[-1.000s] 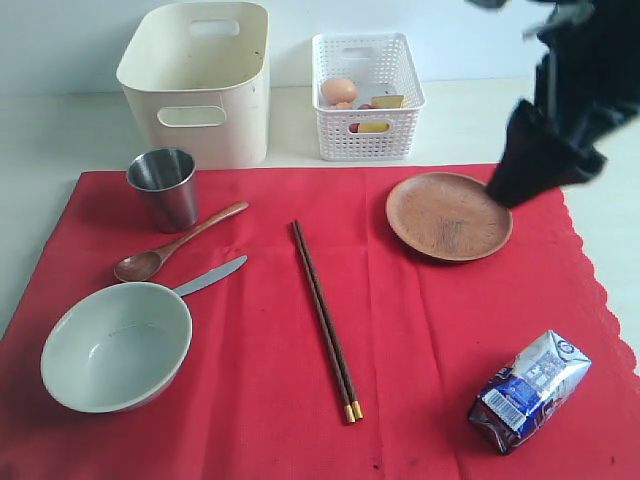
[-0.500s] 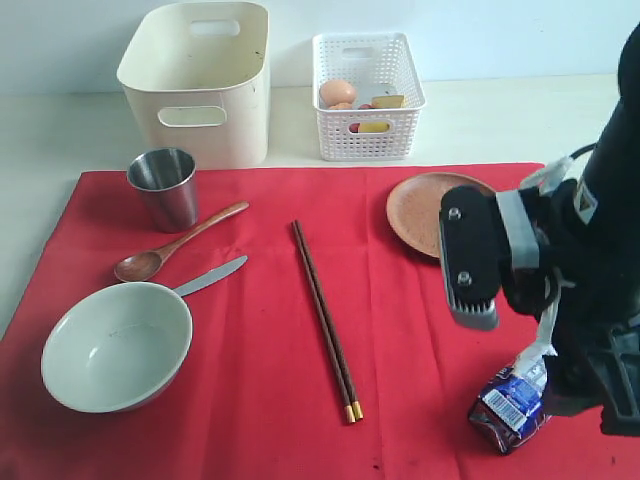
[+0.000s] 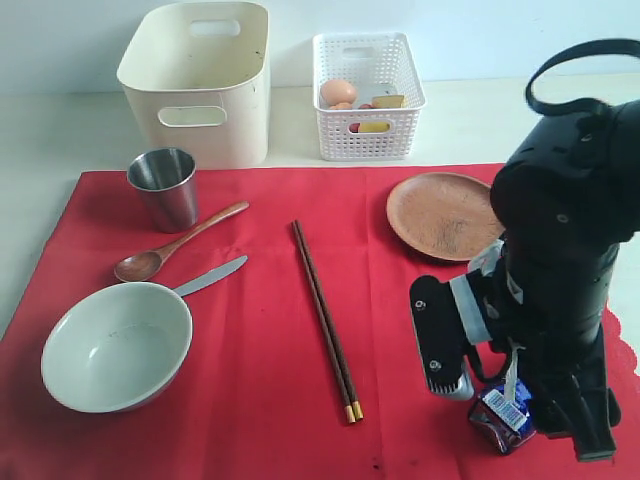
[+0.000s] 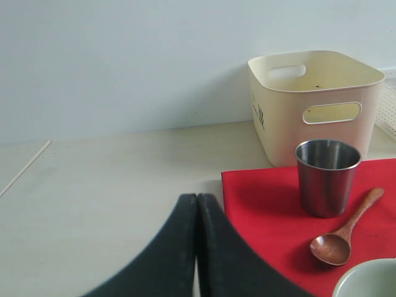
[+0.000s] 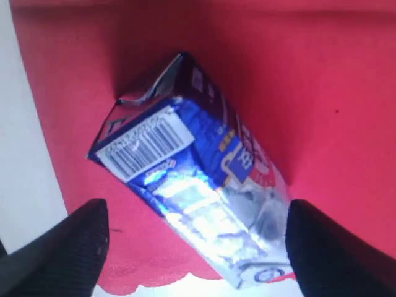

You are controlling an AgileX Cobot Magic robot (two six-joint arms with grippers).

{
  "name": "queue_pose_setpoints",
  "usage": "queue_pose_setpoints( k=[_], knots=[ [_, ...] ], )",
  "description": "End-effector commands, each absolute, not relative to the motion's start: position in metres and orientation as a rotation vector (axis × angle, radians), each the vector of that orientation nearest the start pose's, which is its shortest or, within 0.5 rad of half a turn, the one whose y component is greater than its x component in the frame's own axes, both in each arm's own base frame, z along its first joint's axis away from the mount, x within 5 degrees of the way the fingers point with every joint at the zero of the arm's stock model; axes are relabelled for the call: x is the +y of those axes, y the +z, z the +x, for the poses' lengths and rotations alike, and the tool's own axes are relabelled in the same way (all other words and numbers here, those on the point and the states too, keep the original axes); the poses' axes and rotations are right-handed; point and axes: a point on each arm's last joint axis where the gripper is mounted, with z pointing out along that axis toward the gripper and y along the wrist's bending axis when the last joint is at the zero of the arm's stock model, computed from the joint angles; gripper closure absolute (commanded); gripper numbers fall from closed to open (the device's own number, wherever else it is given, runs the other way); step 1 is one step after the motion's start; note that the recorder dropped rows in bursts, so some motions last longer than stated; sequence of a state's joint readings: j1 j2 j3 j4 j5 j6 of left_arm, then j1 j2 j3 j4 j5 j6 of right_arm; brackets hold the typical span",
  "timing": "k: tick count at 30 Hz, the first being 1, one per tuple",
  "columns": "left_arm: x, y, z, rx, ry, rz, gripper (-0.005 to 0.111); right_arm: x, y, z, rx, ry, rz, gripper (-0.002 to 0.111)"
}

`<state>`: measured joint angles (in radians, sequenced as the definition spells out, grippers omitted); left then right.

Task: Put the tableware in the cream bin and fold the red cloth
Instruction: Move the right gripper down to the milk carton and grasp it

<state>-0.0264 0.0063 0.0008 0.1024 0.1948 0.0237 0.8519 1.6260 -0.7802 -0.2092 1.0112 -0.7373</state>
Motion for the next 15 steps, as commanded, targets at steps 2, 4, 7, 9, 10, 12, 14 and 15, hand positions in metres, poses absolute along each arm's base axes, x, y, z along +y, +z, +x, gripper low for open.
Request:
queue_pose_setpoints(
  k=[2, 4, 7, 9, 10, 12, 14, 15],
  knots=[
    [0.0, 0.196, 0.056, 1.673, 0.081, 0.111, 0.106, 0.17, 0.137, 0.169, 2.175, -0.306, -2.564, 0.033],
    [0.0, 0.196, 0.056, 1.673, 0.081, 0.111, 0.106, 0.17, 0.13, 0.17, 2.184, -0.315, -2.591, 0.033],
    [0.0, 0.196, 0.056, 1.673, 0.081, 0.111, 0.106, 0.169, 0.124, 0.171, 2.202, -0.348, -2.6, 0.035],
    [0.0, 0.196, 0.056, 1.673, 0.081, 0.111, 0.106, 0.168, 0.124, 0.173, 2.202, -0.381, -2.593, 0.039],
    [0.0, 0.196, 0.056, 1.673, 0.081, 0.111, 0.106, 0.168, 0.124, 0.173, 2.205, -0.396, -2.585, 0.042],
    [0.0, 0.196, 0.056, 1.673, 0.081, 0.111, 0.106, 0.167, 0.124, 0.174, 2.218, -0.419, -2.565, 0.052],
    [0.0, 0.196, 0.056, 1.673, 0.081, 0.111, 0.106, 0.167, 0.124, 0.174, 2.224, -0.42, -2.559, 0.062],
    [0.0, 0.196, 0.056, 1.673, 0.081, 0.111, 0.106, 0.167, 0.124, 0.174, 2.224, -0.42, -2.559, 0.067]
  ],
)
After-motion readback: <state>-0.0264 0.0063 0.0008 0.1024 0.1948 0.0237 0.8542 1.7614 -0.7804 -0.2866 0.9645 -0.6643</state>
